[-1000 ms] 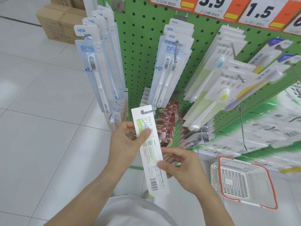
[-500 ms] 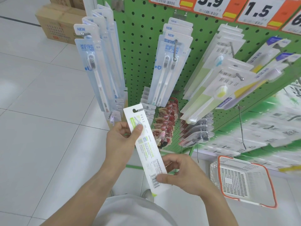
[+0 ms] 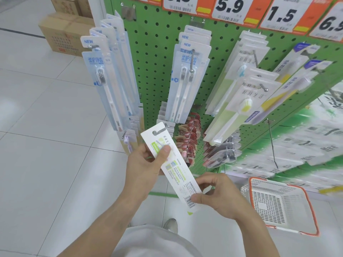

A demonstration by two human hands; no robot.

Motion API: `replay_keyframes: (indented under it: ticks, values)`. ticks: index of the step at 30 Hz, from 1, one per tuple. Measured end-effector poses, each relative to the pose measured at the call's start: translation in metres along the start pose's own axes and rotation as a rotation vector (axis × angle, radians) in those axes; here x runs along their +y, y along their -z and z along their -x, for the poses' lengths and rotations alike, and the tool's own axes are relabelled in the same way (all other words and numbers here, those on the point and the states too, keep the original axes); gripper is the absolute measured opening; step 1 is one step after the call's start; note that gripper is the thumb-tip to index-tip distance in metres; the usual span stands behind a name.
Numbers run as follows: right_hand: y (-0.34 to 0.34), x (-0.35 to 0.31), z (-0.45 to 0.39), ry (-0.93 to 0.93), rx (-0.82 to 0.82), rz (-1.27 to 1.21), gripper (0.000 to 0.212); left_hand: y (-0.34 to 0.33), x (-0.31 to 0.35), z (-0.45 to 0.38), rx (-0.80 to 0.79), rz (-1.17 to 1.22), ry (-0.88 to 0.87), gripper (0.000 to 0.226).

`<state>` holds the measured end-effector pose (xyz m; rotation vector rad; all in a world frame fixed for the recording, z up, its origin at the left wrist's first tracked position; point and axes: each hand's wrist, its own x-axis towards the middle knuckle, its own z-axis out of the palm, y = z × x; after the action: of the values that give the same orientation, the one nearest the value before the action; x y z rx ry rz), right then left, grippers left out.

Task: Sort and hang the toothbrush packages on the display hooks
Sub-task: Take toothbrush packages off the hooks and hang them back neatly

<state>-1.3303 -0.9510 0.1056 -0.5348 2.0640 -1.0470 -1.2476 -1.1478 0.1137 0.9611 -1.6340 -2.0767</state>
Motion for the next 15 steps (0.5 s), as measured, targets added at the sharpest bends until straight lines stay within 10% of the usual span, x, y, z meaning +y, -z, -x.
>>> replay_keyframes:
  ticks: [15]
  values:
    - [-0.021,-0.005,0.016,0.221,0.300,-0.308,0.030,-0.030,0.027,0.027,0.036,-0.112,-0.256,0.054]
